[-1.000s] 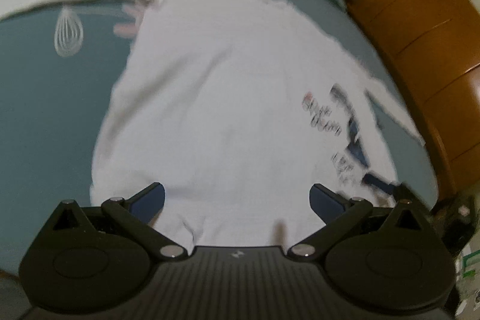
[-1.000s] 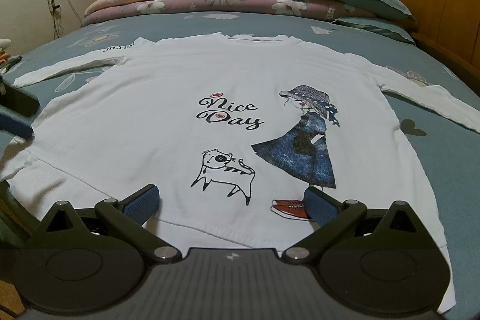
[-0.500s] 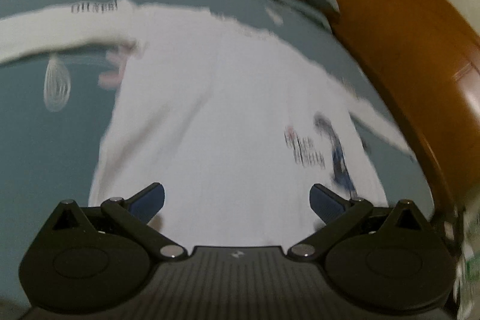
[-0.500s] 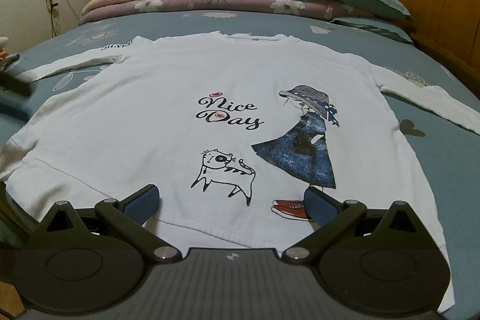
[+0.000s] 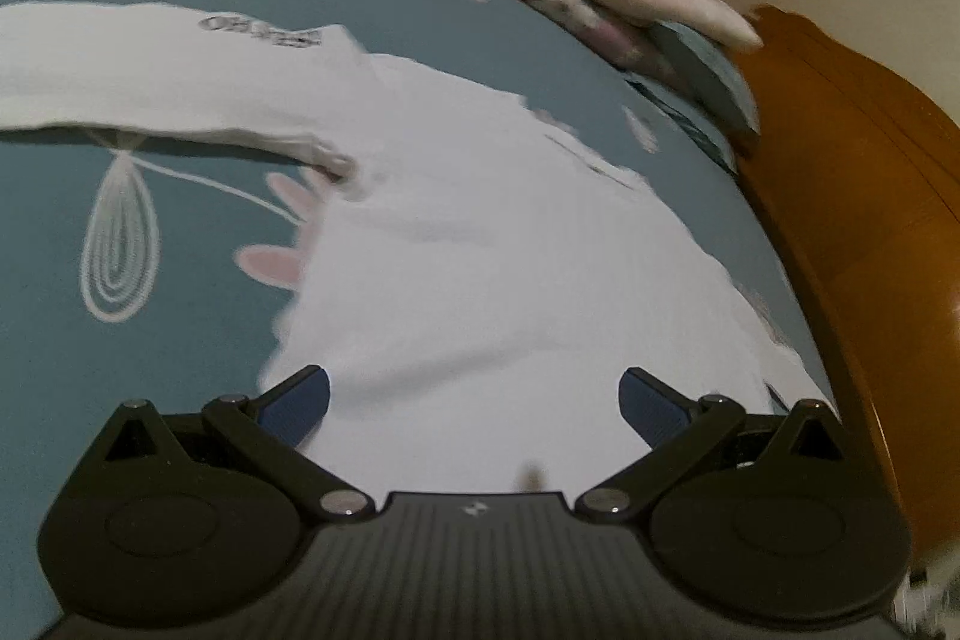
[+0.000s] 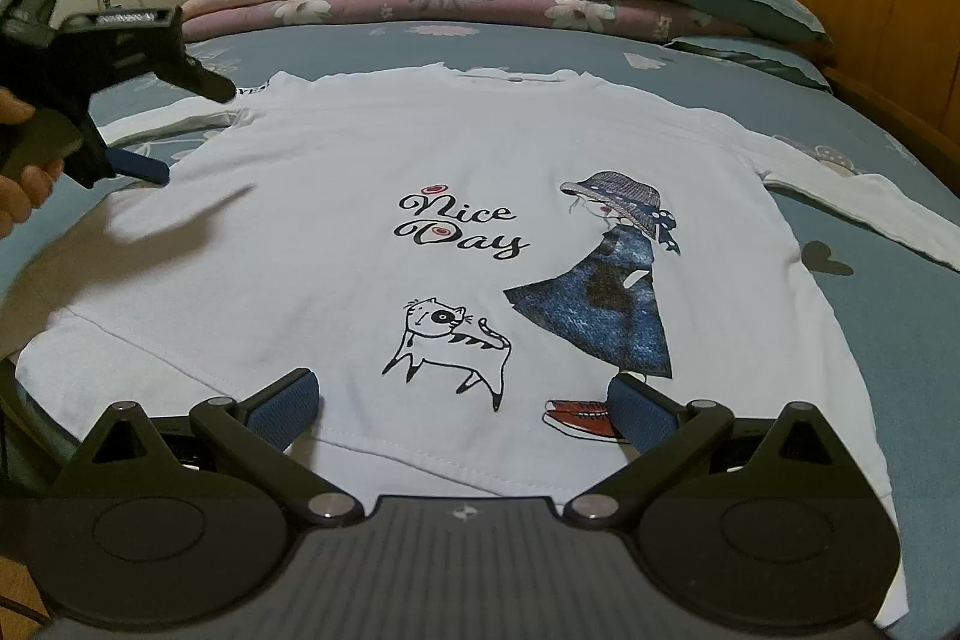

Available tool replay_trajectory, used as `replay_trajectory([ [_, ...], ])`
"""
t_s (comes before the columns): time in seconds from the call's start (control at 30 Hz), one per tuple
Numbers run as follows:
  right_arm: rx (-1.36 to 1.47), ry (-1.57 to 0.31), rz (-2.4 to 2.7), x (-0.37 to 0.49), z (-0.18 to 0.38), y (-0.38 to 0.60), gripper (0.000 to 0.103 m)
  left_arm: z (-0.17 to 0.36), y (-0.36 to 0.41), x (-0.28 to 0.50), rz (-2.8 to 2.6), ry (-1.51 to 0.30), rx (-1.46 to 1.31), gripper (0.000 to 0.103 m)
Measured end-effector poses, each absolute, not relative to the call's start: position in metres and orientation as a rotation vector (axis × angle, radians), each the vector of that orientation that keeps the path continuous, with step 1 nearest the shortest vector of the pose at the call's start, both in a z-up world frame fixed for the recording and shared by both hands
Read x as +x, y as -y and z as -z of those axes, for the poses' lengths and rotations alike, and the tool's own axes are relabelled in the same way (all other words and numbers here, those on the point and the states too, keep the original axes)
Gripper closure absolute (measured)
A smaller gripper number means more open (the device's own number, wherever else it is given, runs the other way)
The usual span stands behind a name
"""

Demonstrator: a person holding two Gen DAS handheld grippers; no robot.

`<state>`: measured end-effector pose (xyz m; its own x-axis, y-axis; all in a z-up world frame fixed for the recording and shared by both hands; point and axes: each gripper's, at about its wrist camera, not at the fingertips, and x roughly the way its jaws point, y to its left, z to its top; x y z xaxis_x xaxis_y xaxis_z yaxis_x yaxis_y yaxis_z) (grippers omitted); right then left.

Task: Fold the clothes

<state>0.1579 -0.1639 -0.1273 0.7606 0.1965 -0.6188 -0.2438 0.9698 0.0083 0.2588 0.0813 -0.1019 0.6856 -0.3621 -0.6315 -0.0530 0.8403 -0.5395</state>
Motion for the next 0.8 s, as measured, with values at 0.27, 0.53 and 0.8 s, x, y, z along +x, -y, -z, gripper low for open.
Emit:
replay_trajectory([
  [0.27, -0.095, -0.614, -0.234, 0.152, 0.131, 0.162, 0.0, 0.078, -0.034, 0.219, 0.298, -0.796, -0.277, 0.001],
  [0.53, -0.216, -0.489, -0.361, 0.127, 0.106, 0.134, 0.0, 0.076, -0.031, 0.211, 0.248, -0.773, -0.176, 0.001],
  [0.8, -0.65, -0.441, -0.664, 0.088, 0.105, 0.055, 0.0, 0.095, -0.044, 0.229, 0.35, -0.768, -0.227, 0.001],
])
